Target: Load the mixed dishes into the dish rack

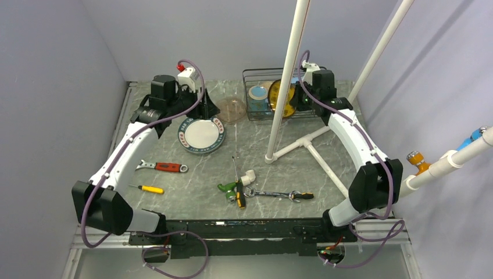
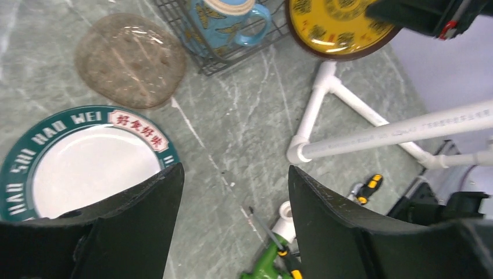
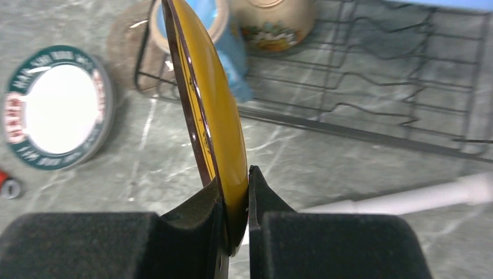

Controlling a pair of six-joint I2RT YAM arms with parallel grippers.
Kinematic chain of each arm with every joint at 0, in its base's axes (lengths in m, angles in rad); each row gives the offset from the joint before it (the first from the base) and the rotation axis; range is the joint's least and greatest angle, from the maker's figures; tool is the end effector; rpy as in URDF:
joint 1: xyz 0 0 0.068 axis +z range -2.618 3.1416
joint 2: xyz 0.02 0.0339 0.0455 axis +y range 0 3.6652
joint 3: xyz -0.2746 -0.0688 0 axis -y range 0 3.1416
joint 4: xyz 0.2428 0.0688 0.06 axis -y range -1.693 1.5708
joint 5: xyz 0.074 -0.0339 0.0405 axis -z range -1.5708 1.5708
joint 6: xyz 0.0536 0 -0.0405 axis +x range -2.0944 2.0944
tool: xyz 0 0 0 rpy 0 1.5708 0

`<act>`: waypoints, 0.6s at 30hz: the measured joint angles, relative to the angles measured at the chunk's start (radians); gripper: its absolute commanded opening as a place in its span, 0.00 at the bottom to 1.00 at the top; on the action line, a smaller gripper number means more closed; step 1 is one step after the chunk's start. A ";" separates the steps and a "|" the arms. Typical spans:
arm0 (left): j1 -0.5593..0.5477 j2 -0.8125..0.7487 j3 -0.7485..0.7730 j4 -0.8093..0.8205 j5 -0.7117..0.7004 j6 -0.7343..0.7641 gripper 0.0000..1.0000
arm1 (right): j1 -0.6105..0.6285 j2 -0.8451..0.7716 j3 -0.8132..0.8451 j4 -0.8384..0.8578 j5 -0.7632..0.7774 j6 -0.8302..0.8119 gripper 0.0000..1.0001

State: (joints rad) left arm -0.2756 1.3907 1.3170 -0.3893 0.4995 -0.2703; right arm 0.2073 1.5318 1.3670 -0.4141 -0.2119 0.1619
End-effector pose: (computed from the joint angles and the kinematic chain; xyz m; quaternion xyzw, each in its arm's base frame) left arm 0.3064 -0.1133 0.3716 0.1322 0.8237 -0.3398 0.4342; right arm 0.3543 0.0860 0.3381 -0.0702 0.8732 0.1783 0.4481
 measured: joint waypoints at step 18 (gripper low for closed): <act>-0.028 -0.087 -0.089 0.003 -0.111 0.074 0.70 | -0.007 -0.058 -0.048 0.137 0.235 -0.707 0.00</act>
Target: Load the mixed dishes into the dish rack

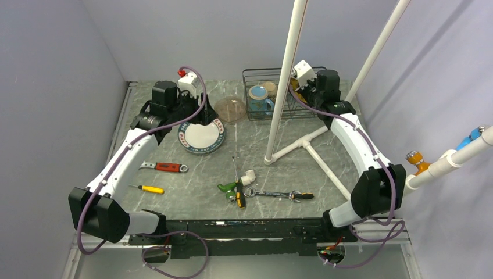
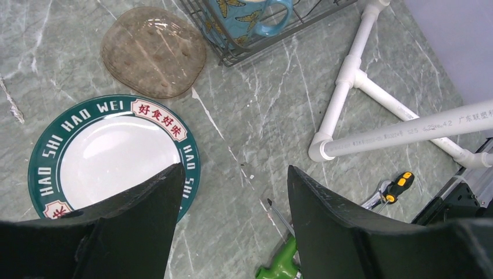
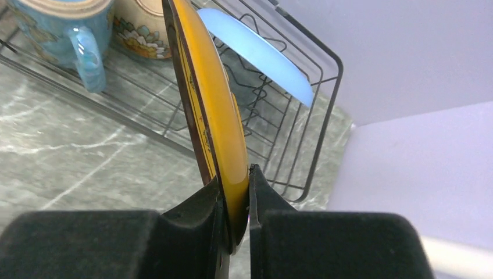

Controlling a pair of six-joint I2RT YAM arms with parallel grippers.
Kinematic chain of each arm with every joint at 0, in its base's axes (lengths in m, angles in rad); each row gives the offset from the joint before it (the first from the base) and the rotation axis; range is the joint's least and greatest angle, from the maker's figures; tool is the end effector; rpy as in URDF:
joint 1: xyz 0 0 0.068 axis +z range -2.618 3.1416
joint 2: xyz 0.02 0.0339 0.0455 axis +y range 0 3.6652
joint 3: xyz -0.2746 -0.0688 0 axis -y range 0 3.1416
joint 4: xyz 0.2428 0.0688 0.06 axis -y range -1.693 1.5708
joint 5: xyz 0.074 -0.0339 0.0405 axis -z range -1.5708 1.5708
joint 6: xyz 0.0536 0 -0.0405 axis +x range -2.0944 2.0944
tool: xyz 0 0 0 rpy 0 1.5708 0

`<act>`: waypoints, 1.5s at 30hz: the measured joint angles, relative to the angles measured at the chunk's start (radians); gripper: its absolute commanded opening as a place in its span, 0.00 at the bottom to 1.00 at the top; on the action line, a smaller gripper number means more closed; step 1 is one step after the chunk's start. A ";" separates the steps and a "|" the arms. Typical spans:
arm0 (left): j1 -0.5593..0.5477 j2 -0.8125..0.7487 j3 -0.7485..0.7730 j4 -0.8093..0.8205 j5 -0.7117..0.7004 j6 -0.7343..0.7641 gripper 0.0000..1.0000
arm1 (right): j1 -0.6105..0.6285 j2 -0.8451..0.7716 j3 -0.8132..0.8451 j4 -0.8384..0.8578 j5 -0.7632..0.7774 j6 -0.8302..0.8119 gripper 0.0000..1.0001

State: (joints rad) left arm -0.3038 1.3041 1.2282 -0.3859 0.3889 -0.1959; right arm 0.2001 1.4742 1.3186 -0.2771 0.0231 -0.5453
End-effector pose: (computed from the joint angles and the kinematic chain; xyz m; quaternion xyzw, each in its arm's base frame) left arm 0.2849 -0.1106 0.3647 0.1466 0.8274 -0.2869 0.4599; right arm 0.3516 0.0700 0.3550 -0.3009 0.7868 -0.1021 0.5291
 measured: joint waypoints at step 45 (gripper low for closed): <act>-0.001 0.051 -0.003 0.005 -0.021 0.011 0.69 | -0.052 0.531 0.334 0.173 0.077 -0.766 0.00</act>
State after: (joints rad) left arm -0.3046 1.3552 1.2247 -0.3809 0.3676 -0.1848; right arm 0.1478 2.0048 1.6527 -0.1043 0.1001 -1.3113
